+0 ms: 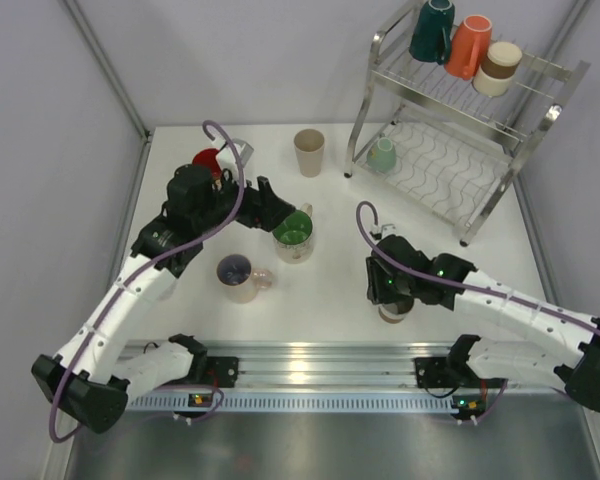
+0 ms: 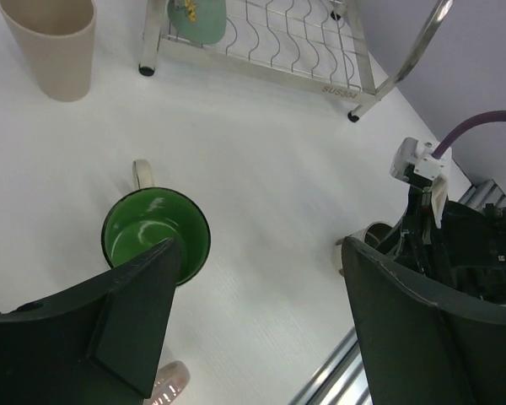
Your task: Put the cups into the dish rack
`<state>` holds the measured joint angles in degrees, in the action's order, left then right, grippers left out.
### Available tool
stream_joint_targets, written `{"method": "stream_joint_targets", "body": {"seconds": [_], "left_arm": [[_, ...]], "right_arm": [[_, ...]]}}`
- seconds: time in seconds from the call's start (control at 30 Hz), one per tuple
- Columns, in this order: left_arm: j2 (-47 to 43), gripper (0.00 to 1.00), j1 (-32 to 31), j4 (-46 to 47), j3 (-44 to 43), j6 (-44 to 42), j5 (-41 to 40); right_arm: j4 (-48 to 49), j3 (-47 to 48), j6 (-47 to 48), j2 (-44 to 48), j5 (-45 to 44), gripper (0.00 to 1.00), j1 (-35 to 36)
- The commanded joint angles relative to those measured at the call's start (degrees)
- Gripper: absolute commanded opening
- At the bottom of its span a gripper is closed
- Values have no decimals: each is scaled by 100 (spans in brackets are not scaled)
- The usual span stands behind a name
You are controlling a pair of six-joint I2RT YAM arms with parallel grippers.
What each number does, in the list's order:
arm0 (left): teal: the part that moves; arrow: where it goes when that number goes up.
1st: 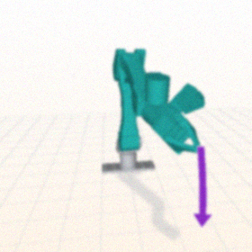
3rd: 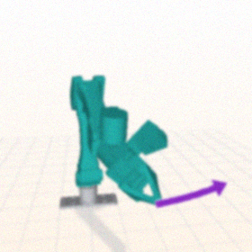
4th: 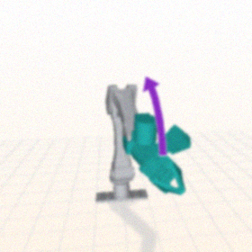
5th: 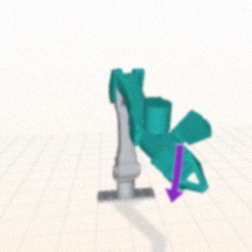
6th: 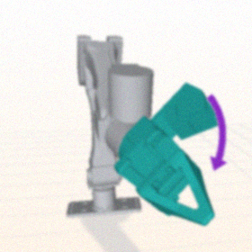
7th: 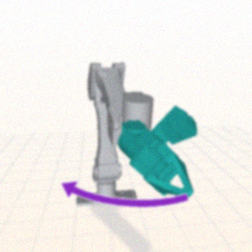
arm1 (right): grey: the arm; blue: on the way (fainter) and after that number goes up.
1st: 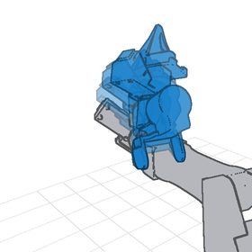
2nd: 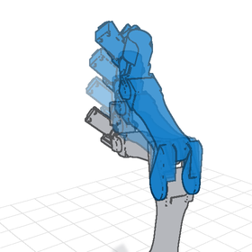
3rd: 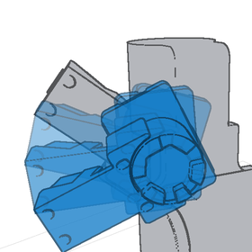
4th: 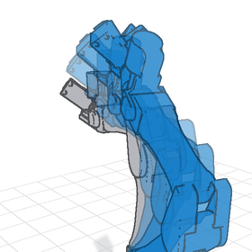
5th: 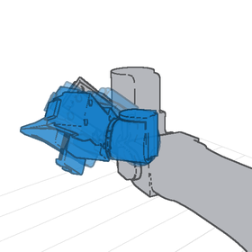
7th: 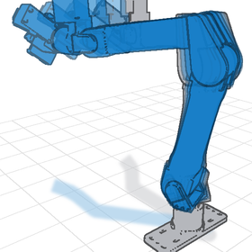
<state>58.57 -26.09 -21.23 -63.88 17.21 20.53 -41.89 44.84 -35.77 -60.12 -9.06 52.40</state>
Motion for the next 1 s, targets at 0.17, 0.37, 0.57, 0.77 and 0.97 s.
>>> {"method": "stream_joint_targets", "body": {"seconds": [0.17, 0.37, 0.57, 0.77, 0.97], "left_arm": [[655, 79, -1020, -83, 8, 396, -567], [1279, 74, -2127, -65, -300, 660, -1297], [2210, 73, -3138, -56, -722, 863, -1806], [3299, 69, -3543, -56, -1293, 968, -1966], [4065, 68, -3816, -65, -1865, 942, -1904]], "right_arm": [[-916, 859, -290, 763, -1096, 36, 104], [-1251, 1648, -291, 1274, -2687, 36, 42], [-1146, 2817, 8, 1362, -3276, 36, -2], [-689, 2732, 184, 1959, -3893, 36, -2], [-312, 2513, 316, 2592, -4033, 36, -2]]}}
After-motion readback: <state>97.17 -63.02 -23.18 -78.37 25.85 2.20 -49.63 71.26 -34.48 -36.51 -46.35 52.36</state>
